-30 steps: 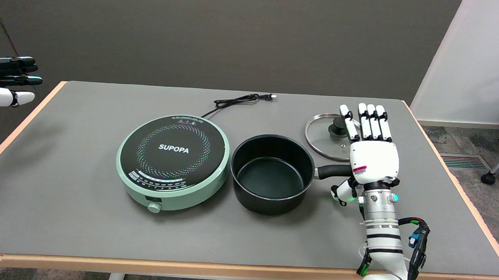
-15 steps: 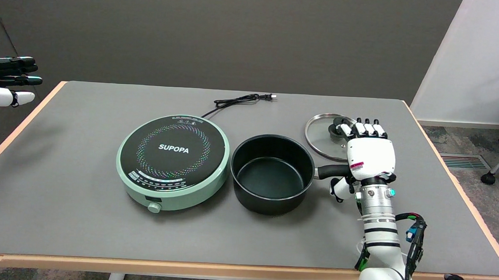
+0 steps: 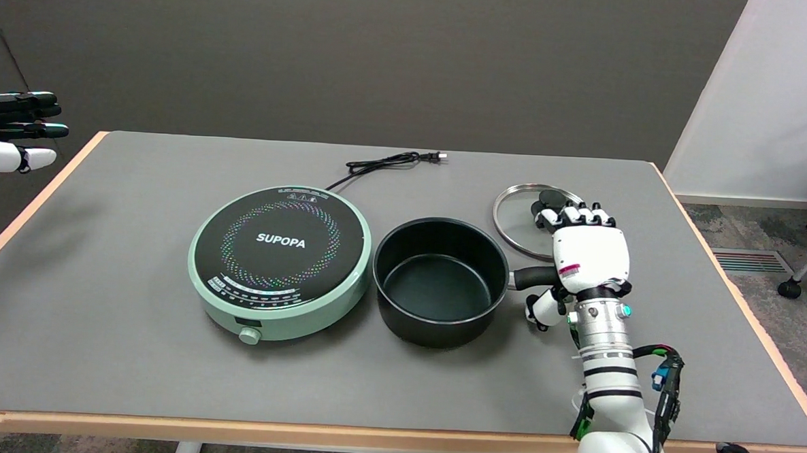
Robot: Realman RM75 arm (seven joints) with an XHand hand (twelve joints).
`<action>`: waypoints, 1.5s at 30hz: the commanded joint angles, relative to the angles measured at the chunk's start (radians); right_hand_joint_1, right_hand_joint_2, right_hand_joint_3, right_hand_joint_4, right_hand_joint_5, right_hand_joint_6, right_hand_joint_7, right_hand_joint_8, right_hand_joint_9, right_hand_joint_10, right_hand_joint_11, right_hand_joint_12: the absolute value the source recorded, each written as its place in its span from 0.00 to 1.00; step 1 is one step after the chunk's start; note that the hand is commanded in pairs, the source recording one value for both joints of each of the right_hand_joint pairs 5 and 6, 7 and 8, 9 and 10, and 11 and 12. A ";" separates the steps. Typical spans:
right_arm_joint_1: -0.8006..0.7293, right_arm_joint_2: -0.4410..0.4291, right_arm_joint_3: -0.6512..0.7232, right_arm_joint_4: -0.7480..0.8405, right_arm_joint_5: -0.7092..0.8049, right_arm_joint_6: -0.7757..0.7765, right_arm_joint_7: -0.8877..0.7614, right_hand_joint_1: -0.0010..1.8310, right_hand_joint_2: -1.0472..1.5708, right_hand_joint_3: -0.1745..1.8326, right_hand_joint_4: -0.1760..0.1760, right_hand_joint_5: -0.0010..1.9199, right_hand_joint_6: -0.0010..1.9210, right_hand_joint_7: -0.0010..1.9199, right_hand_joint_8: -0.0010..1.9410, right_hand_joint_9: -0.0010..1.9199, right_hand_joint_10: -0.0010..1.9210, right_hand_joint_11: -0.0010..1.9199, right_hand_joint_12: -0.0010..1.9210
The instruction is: Pick up the soup pot.
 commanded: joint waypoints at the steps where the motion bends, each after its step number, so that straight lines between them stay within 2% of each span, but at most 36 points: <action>1: -0.002 -0.014 -0.009 -0.001 0.011 -0.043 -0.007 0.60 0.26 0.77 1.00 0.35 0.35 0.35 0.34 0.35 0.35 0.35 0.35; 5: 0.000 -0.012 -0.006 0.008 0.011 -0.043 -0.007 0.60 0.25 0.77 1.00 0.38 0.38 0.38 0.38 0.38 0.38 0.38 0.38; 7: 0.000 -0.008 -0.004 0.012 0.011 -0.043 -0.007 0.61 0.26 0.76 1.00 0.43 0.43 0.43 0.43 0.43 0.43 0.43 0.43; 8: 0.000 -0.006 -0.004 0.012 0.011 -0.043 -0.007 0.62 0.26 0.74 0.74 0.46 0.46 0.46 0.46 0.46 0.46 0.46 0.46; 9: 0.000 -0.005 -0.004 0.012 0.011 -0.043 -0.007 0.62 0.27 0.72 0.61 0.48 0.48 0.48 0.48 0.48 0.48 0.48 0.48; 16: 0.001 -0.003 -0.001 0.013 0.011 -0.050 -0.007 0.65 0.32 0.62 0.48 0.59 0.59 0.59 0.59 0.59 0.59 0.59 0.59; 19: 0.003 -0.003 0.000 0.016 0.011 -0.057 -0.007 0.66 0.34 0.61 0.45 0.62 0.62 0.62 0.61 0.62 0.62 0.62 0.62; 22: 0.005 -0.003 0.003 0.017 0.011 -0.064 -0.007 0.66 0.36 0.68 0.41 0.64 0.64 0.64 0.64 0.64 0.64 0.64 0.64; 27: 0.008 -0.002 0.010 0.023 0.011 -0.075 -0.007 0.66 0.38 0.69 0.38 0.66 0.66 0.66 0.66 0.66 0.66 0.66 0.66; 30: 0.010 -0.006 0.018 0.025 0.011 -0.091 -0.003 0.66 0.43 0.63 0.33 0.70 0.70 0.70 0.70 0.70 0.70 0.70 0.70; 32: 0.010 -0.013 0.025 0.027 0.012 -0.103 -0.001 0.65 0.56 0.45 0.22 0.80 0.80 0.80 0.79 0.80 0.80 0.80 0.80; 34: 0.011 -0.013 0.027 0.027 0.019 -0.105 -0.001 0.66 0.58 0.40 0.22 0.84 0.84 0.84 0.84 0.84 0.84 0.84 0.84; 38: 0.015 -0.013 0.024 0.028 0.036 -0.106 -0.005 0.67 0.60 0.39 0.27 0.89 0.89 0.89 0.88 0.89 0.89 0.89 0.89; 45: 0.018 -0.016 0.027 0.028 0.044 -0.106 -0.007 0.69 0.55 0.38 0.29 0.89 0.89 0.89 0.88 0.89 0.89 0.89 0.89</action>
